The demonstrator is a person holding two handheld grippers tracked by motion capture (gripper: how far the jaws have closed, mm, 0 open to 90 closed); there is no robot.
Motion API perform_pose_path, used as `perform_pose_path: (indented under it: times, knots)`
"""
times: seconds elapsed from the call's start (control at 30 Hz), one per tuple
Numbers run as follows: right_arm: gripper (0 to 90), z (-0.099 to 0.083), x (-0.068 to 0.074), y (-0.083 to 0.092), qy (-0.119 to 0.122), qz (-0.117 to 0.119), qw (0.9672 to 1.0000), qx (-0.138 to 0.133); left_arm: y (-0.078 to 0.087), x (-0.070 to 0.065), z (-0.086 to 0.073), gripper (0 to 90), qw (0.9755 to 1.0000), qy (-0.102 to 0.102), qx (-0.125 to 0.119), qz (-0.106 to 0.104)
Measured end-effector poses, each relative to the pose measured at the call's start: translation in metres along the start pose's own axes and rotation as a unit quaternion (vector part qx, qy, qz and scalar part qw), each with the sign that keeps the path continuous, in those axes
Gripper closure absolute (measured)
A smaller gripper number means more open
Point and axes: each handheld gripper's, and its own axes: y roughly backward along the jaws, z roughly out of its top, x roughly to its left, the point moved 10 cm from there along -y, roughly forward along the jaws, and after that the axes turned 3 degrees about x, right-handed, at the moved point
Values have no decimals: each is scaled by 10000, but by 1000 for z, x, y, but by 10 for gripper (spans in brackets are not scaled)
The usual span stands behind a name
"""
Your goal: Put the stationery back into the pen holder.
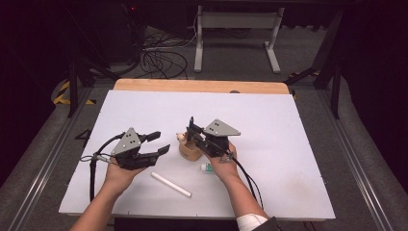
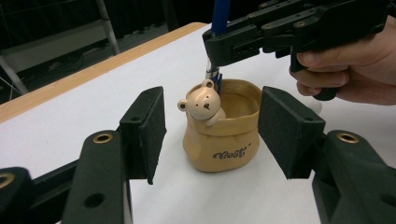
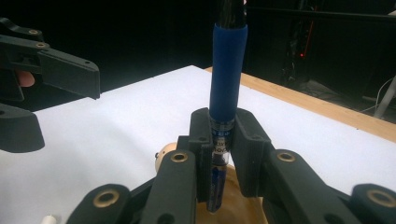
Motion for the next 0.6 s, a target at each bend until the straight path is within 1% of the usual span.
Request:
perform_pose_path:
  times: [0.13,0.23,0.27,0.3,0.37,0.6]
  knots:
    - [790,-1,2,-3,30,39,10000,-11,-1,-1,0,420,10000,9,11,-25]
    - [775,-2,2,-4,7,59,10000,-5,0,-1,1,421,10000,0,-6,-12]
    - [774,-2,2,-4,28,83,10000,-1,0,-2,1,420,10000,24,-13,-27]
    - [770,-2,3,-4,56,89,9999,-3,0,-2,1,420,10000,6,-13,-29]
    - [743,-1,3,-3,59,97,9999,-35,0,-2,1,421,10000,-5,-12,-33]
    - [626,4,-2,5,-95,91,9998,-146,0,-3,2,421,10000,25,-28,-50]
